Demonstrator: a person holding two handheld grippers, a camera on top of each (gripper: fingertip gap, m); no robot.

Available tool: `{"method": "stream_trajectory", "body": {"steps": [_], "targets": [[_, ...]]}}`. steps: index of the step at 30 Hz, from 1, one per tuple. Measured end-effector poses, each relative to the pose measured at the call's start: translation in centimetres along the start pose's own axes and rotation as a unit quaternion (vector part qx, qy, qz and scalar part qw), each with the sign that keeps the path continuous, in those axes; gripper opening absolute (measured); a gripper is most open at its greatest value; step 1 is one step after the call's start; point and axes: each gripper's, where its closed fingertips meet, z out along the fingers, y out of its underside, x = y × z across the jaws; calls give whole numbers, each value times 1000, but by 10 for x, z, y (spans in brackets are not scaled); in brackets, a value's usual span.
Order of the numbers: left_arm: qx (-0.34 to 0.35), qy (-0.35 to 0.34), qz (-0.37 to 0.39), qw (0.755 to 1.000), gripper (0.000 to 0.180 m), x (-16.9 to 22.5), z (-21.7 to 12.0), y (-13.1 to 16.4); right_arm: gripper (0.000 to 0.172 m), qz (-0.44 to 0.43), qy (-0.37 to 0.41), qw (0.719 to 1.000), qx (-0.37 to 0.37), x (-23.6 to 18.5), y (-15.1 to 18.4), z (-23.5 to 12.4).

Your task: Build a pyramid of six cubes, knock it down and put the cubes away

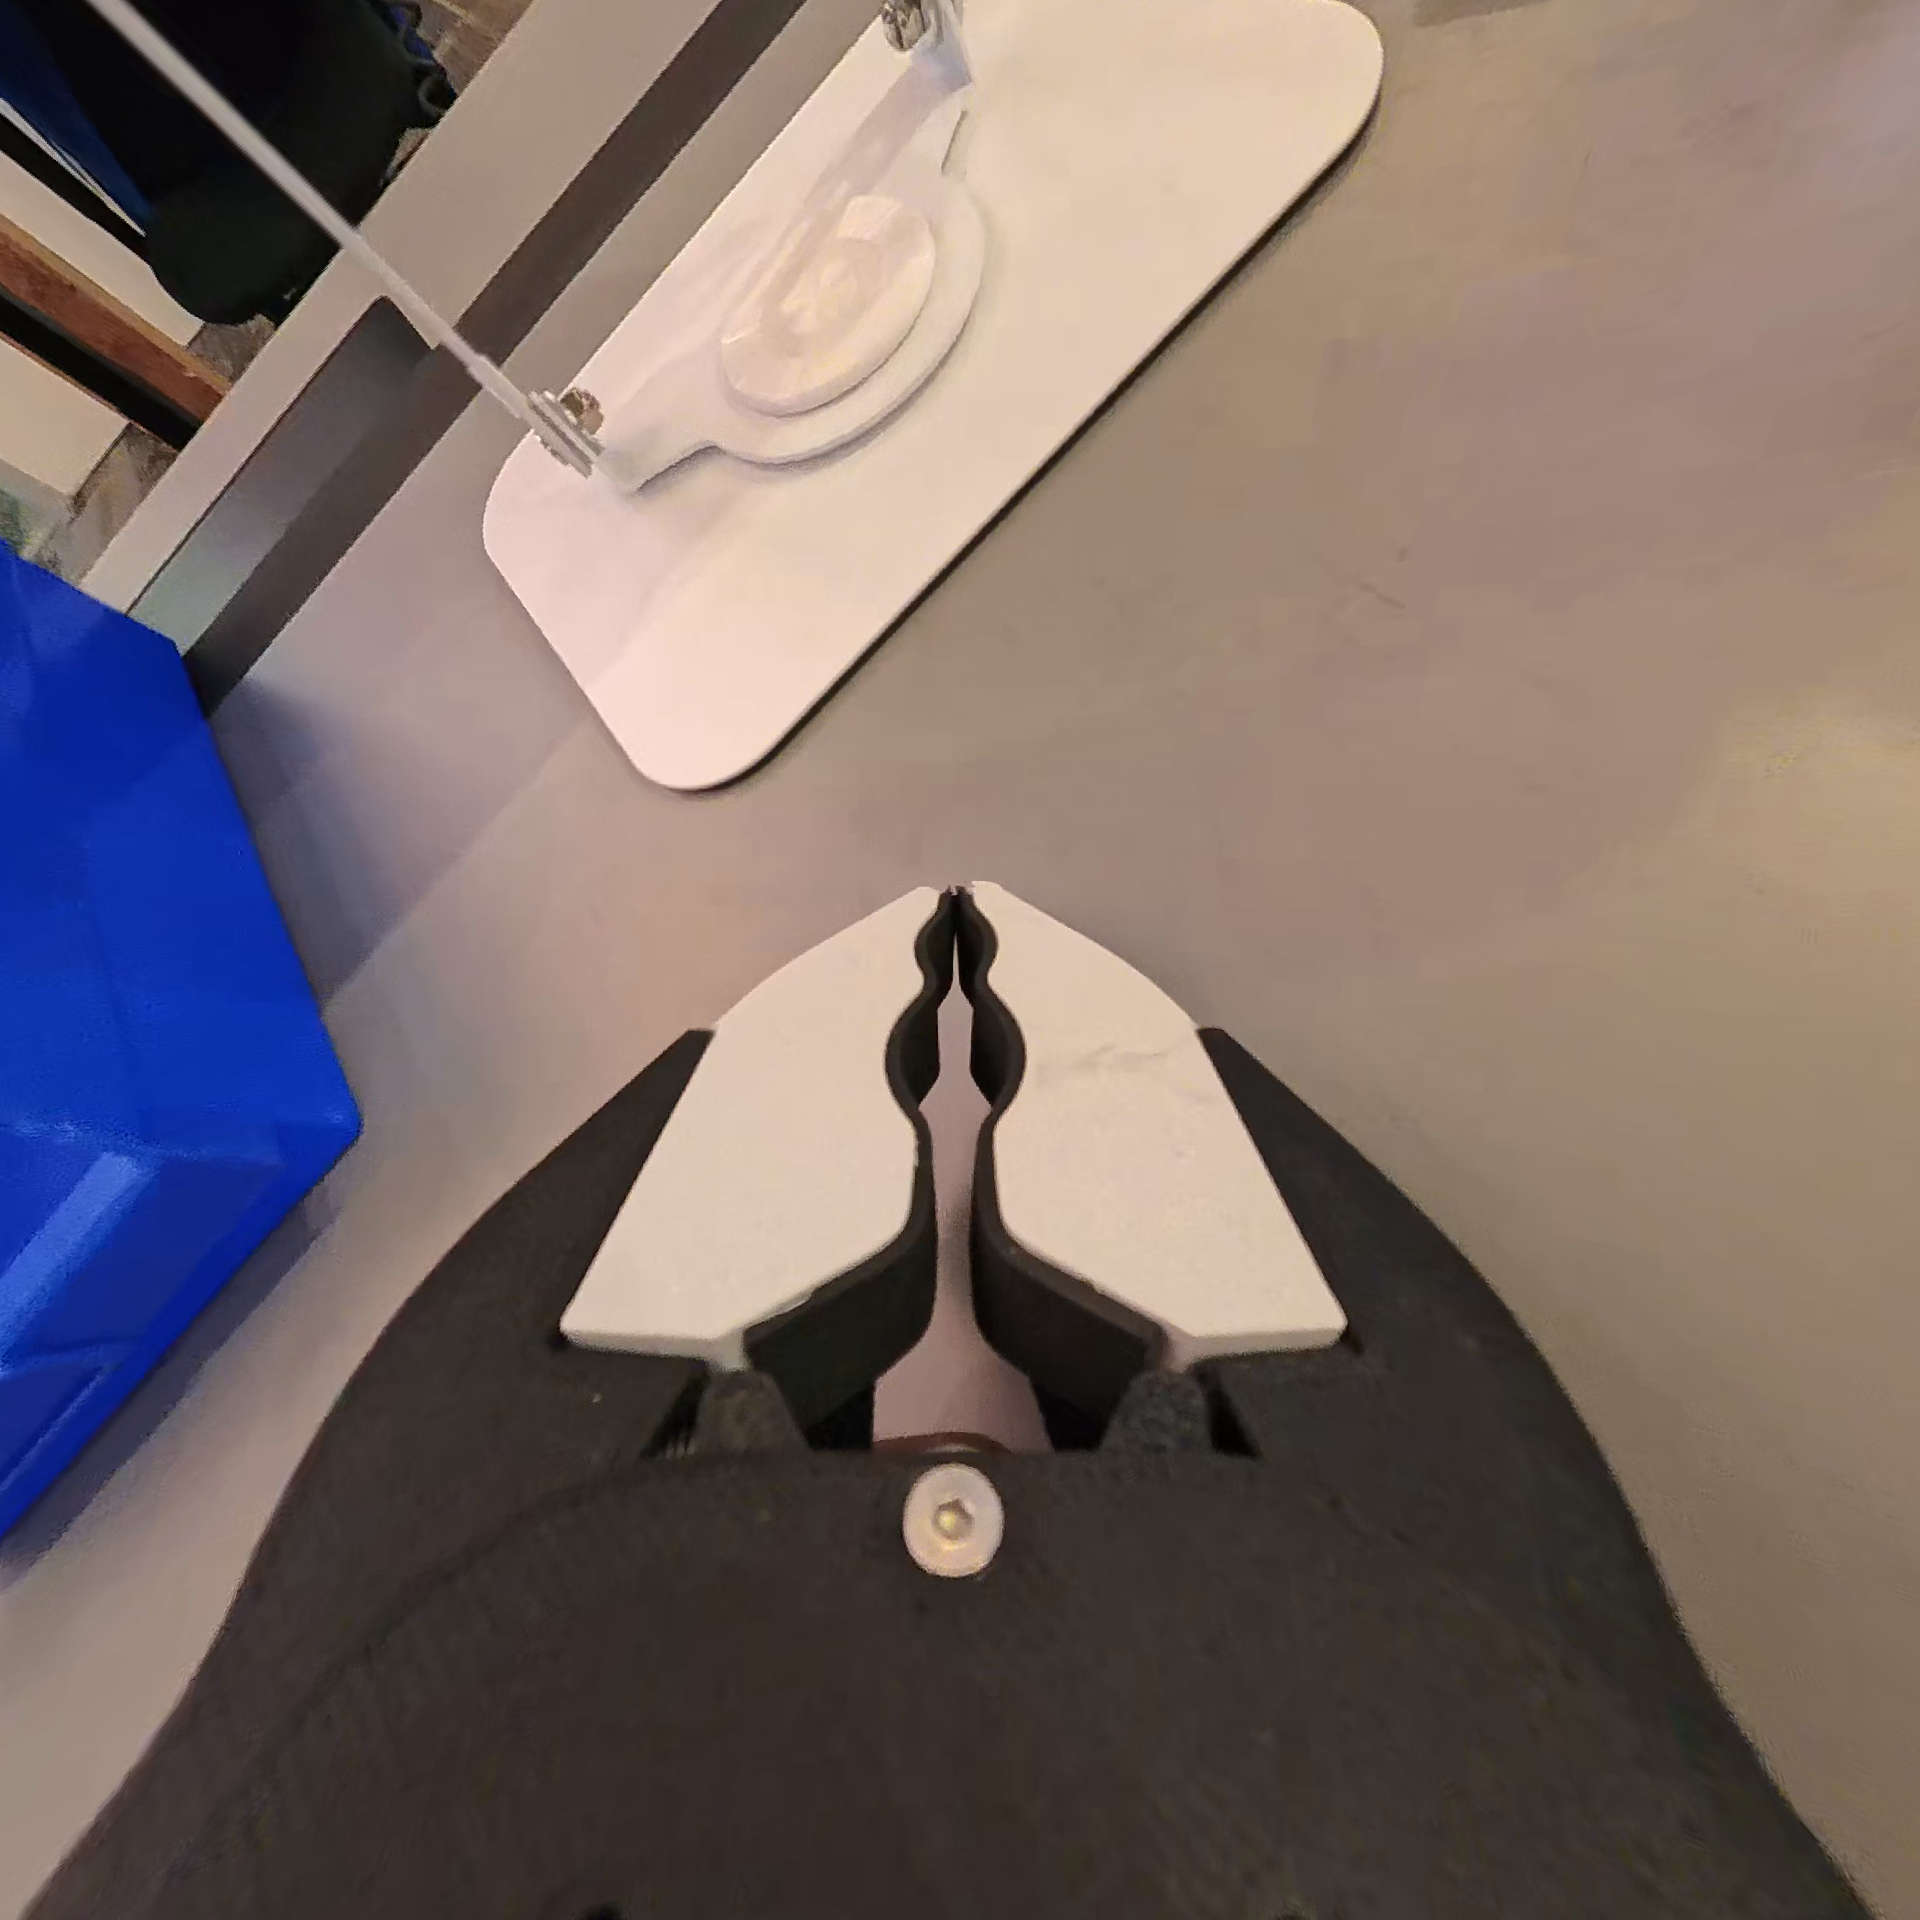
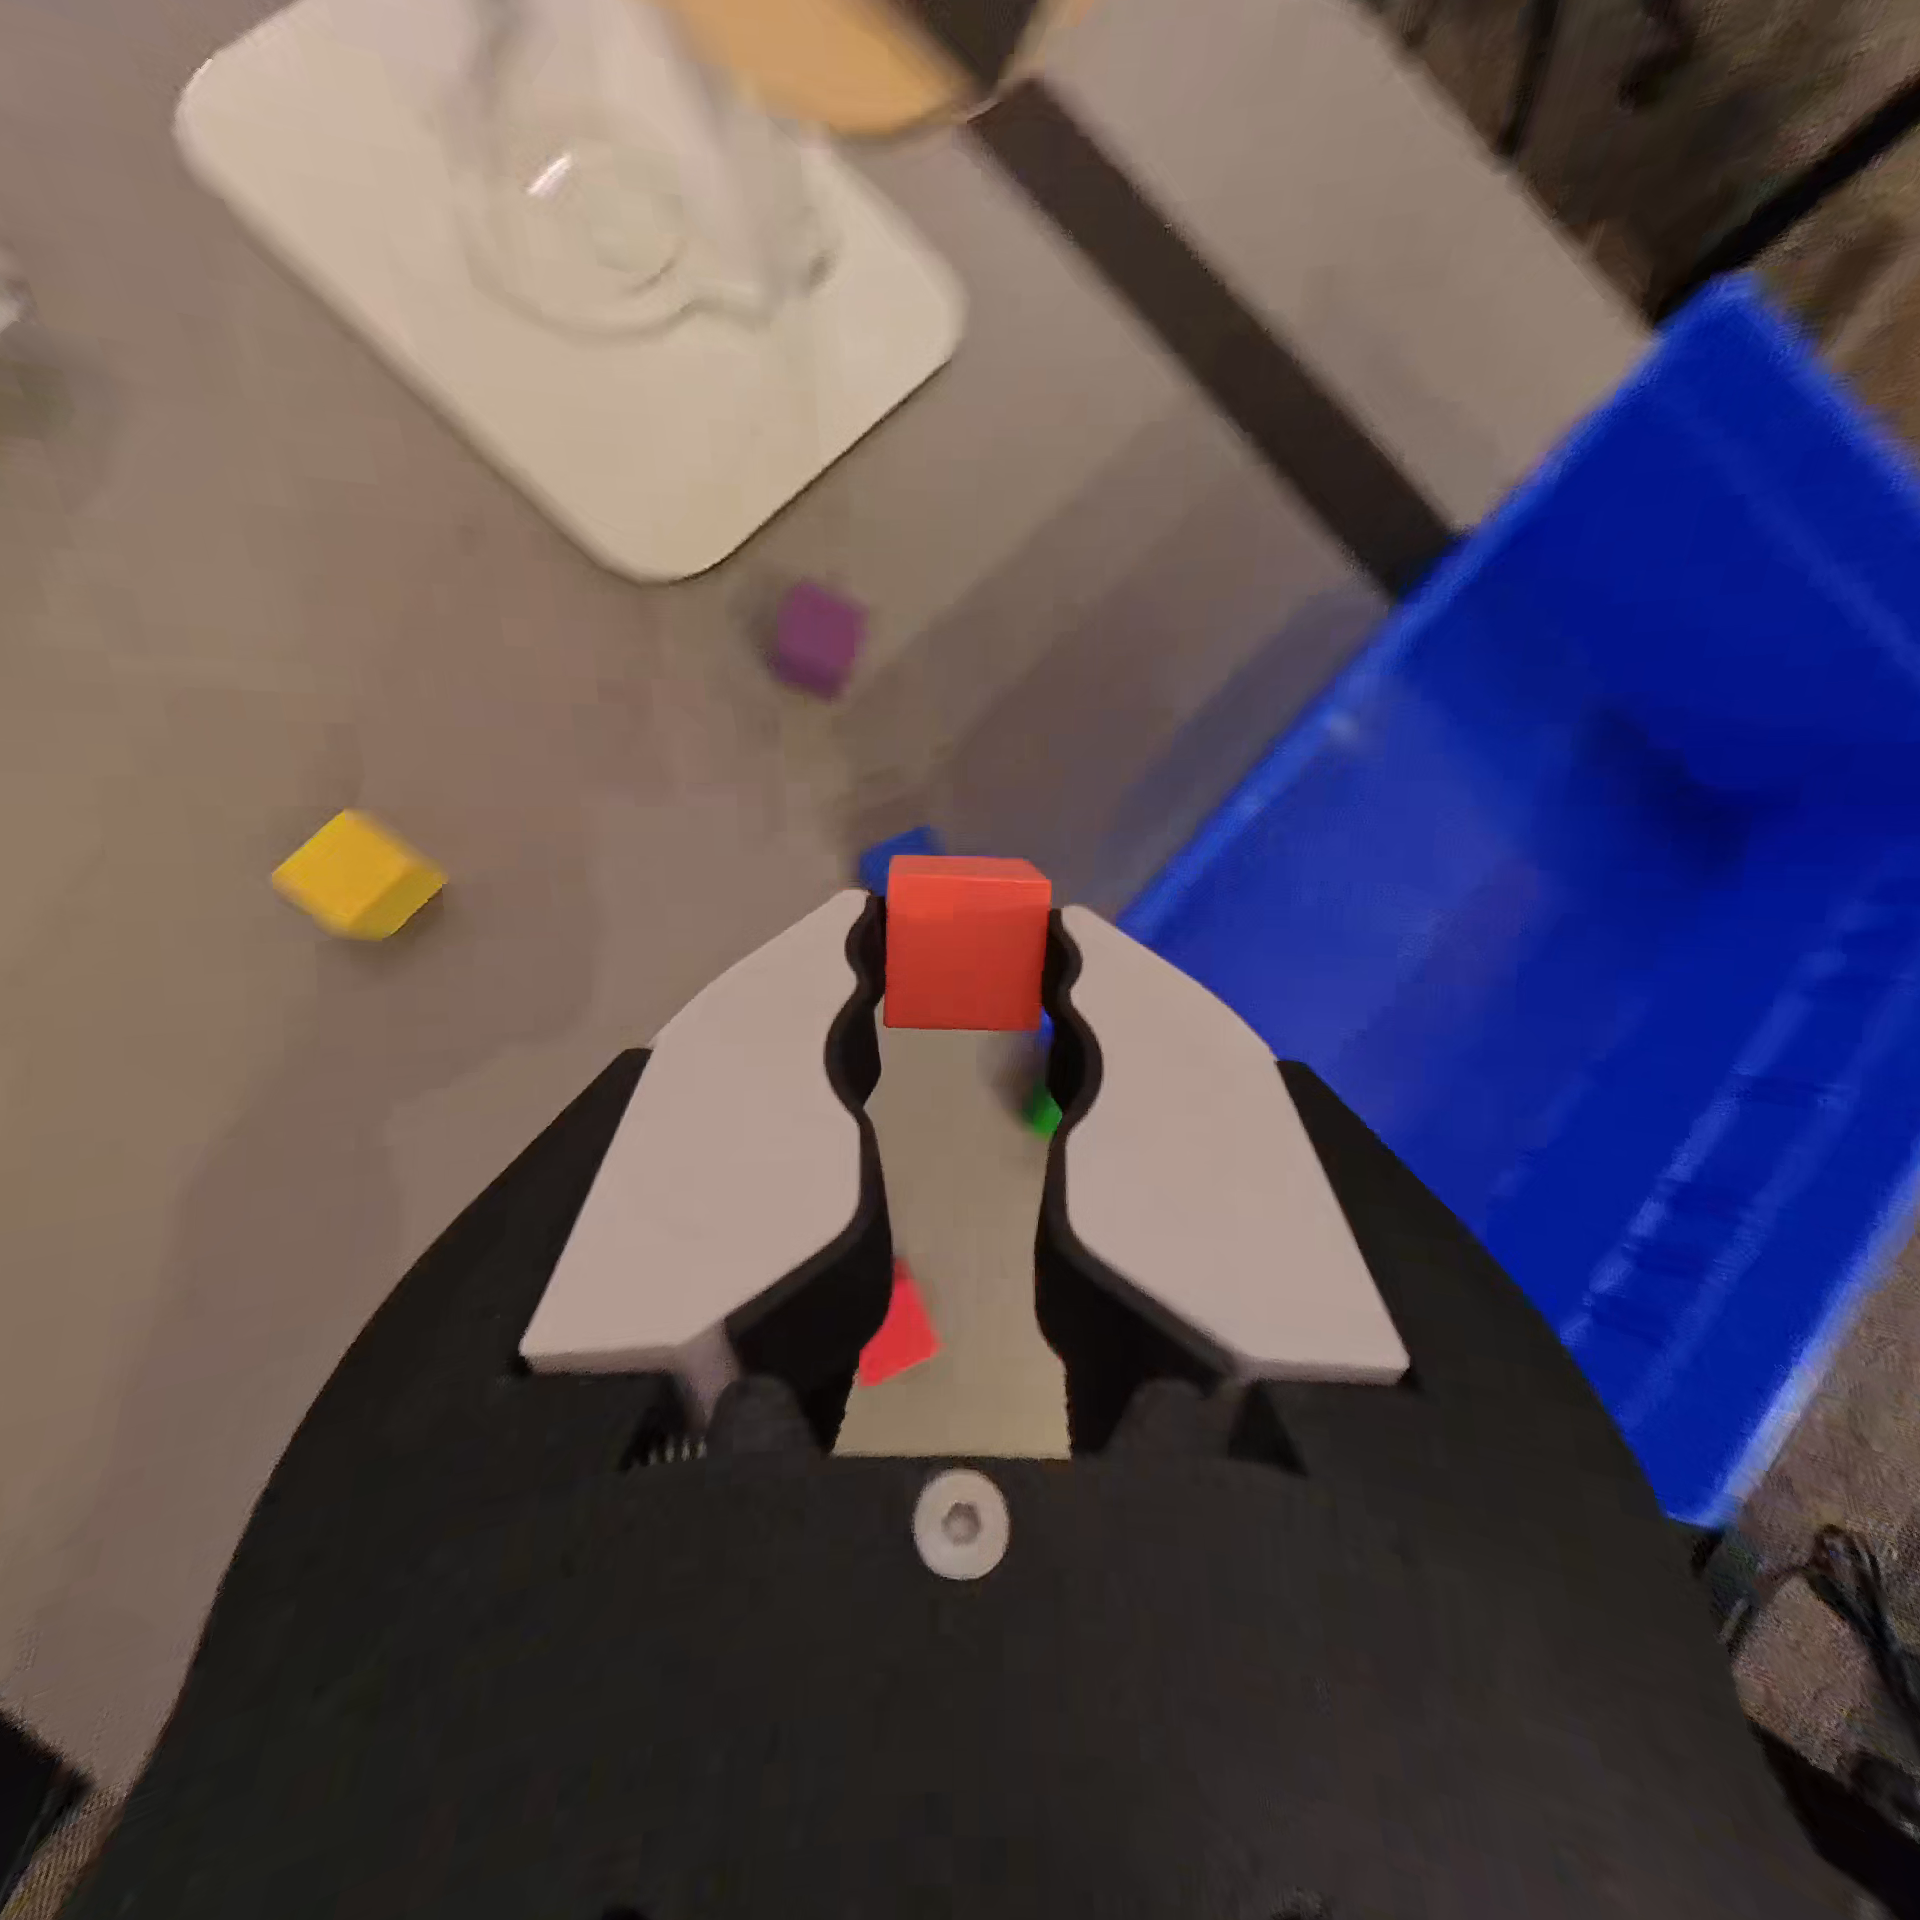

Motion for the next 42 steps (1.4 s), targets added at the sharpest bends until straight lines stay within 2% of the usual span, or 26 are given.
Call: {"method": "stream_trajectory", "body": {"steps": [2, 4, 9, 15, 20, 26, 28, 31, 33, 35, 39, 42], "targets": [[-7, -4, 14, 1000, 0, 2, 5, -2, 29, 38, 25, 999, 11, 44, -9, -4], [-5, -6, 24, 1000, 0, 4, 9, -7, 29, 71, 37, 997, 2, 84, -10, 7], [-2, -8, 42, 999, 0, 9, 20, -18, 29, 90, 49, 993, -59, 147, 4, 66], [0, -10, 47, 999, 0, 9, 24, -22, 30, 115, 38, 985, -121, 177, 22, 129], [-1, -5, 42, 999, 0, 9, 25, -22, 29, 119, 44, 980, -153, 195, 24, 154], [-1, 0, 39, 999, 0, 10, 25, -22, 31, 137, 14, 973, -187, 197, 39, 178], [-1, 1, 38, 999, 0, 10, 25, -22, 51, 120, 56, 974, -182, 208, 39, 175], [-2, 2, 37, 999, 0, 10, 25, -22, 53, 102, 100, 981, -130, 216, 16, 143], [-2, 3, 36, 999, 0, 10, 25, -22, 50, 84, 115, 986, -87, 210, -6, 109], [-2, 4, 36, 999, 0, 10, 25, -22, 46, 57, 100, 993, -41, 183, -29, 74], [-2, 6, 33, 999, 0, 10, 25, -22, 41, -59, -32, 997, 27, 68, -60, 33], [-2, 5, 34, 999, 0, 10, 25, -22, 42, -153, -114, 981, 43, -14, -58, 40]]}}
